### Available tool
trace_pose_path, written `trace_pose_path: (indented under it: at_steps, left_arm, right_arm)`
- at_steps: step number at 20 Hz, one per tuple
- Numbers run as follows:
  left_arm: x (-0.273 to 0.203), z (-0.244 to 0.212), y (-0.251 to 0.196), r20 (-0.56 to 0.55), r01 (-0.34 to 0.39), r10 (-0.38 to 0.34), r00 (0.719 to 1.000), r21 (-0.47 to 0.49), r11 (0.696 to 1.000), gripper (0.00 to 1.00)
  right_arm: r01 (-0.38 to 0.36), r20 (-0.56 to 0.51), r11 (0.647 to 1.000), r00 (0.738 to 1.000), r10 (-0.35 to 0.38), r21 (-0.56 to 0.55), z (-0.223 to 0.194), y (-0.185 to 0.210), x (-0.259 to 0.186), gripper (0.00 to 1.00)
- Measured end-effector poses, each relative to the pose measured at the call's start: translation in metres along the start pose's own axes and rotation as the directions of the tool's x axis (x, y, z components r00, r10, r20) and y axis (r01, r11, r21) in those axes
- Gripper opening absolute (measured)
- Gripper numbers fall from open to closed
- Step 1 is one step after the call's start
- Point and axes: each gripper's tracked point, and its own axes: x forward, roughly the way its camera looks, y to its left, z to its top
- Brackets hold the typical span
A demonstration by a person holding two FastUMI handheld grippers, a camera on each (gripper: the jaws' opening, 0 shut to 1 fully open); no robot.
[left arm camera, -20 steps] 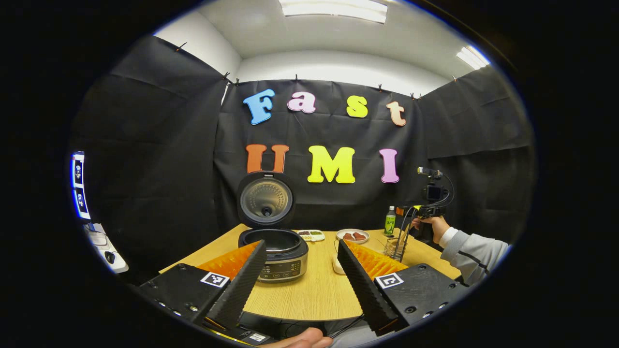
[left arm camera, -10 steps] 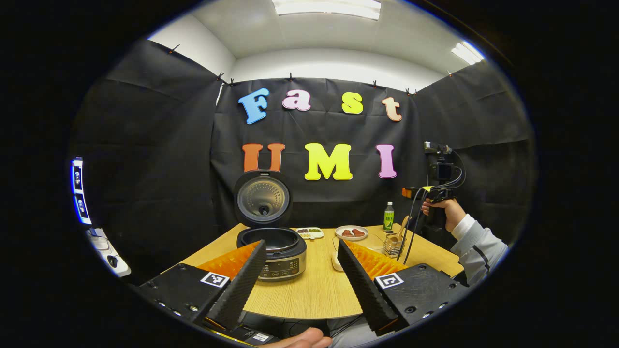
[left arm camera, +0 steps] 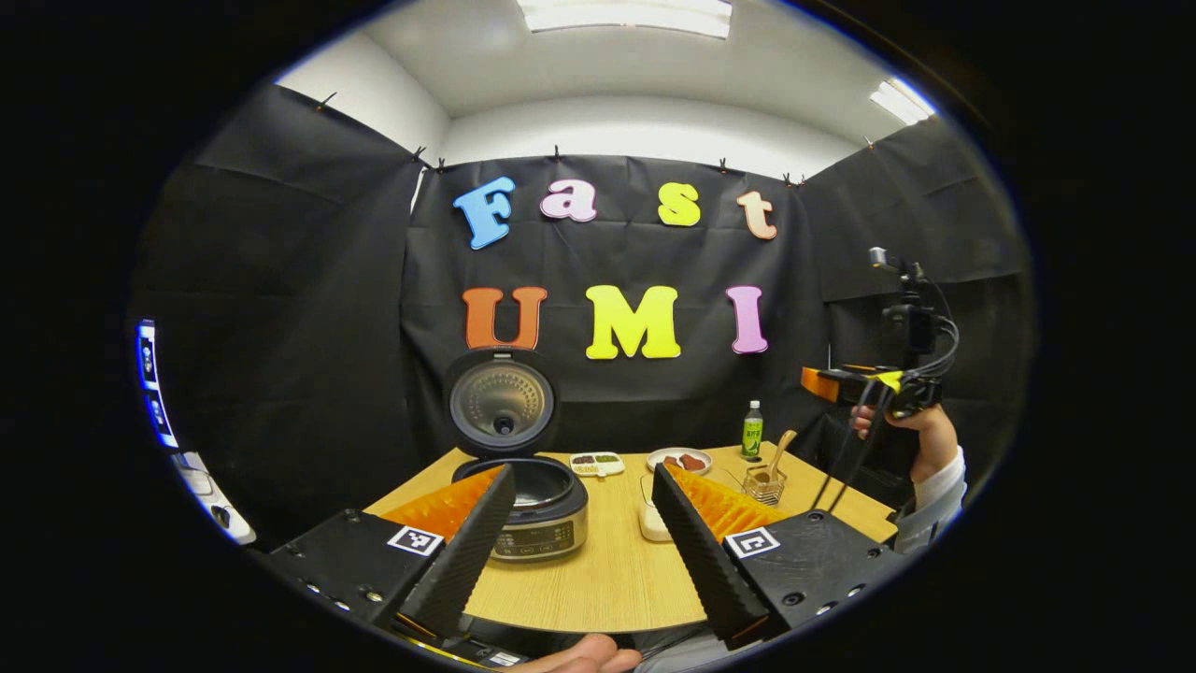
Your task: Close the left gripper, press the button to open the rice cooker; take a wooden spoon from the chopstick holder with the right hand, scoop a spoonful of rice and pour it into the rice cooker, then put the wooden spoon back into the chopstick holder.
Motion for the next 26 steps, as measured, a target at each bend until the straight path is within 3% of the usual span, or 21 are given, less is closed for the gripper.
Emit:
trace_pose_path:
  at_steps: [2,6,11,19,22,26]
  left_arm:
    - [0.009,0.017,0.003,0.019,-0.011,0.011,1.000,0.014,1.000,0.94]
    - [0.029,0.053,0.003,0.067,-0.003,0.004,0.998,-0.011,1.000,0.94]
    - [0.074,0.090,0.036,0.149,-0.052,0.057,0.987,-0.036,0.998,0.94]
    - [0.189,0.103,0.119,0.157,-0.227,0.232,0.960,-0.050,0.973,0.94]
    - [0.245,0.102,0.126,0.134,-0.201,0.204,0.970,-0.036,0.979,0.94]
    - [0.314,0.094,0.157,0.093,-0.241,0.245,0.965,-0.052,0.969,0.94]
  right_arm:
    - [-0.048,0.025,0.999,0.999,0.048,-0.002,0.004,0.009,-0.020,1.00]
    - [-0.077,0.038,0.997,0.996,0.077,0.012,-0.005,0.004,-0.044,1.00]
    - [-0.155,0.028,0.988,0.987,0.155,-0.012,-0.033,0.006,-0.054,1.00]
    - [-0.199,0.042,0.980,0.979,0.198,-0.001,-0.062,-0.014,-0.048,0.99]
    - [-0.191,0.060,0.981,0.979,0.193,-0.028,-0.064,-0.031,-0.042,0.99]
    - [-0.177,0.079,0.984,0.981,0.179,-0.036,-0.072,-0.048,-0.029,1.00]
